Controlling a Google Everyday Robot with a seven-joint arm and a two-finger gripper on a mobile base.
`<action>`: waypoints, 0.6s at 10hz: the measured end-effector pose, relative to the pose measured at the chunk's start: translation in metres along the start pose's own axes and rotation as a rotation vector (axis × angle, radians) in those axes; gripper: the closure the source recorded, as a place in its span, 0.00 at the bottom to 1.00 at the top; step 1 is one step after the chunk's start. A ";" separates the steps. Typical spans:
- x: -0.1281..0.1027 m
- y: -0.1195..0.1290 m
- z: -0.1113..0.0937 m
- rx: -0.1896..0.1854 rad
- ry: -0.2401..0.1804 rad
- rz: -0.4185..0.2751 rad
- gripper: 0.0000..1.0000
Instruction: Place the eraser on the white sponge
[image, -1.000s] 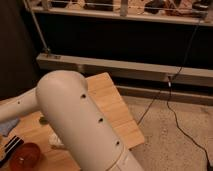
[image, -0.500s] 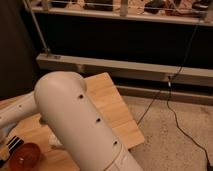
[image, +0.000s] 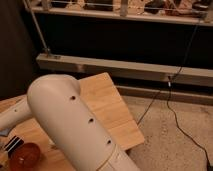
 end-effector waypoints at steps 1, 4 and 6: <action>0.004 0.002 0.005 -0.014 0.009 0.005 0.35; 0.016 -0.002 0.010 -0.020 0.030 0.045 0.51; 0.022 -0.005 0.011 -0.019 0.039 0.064 0.71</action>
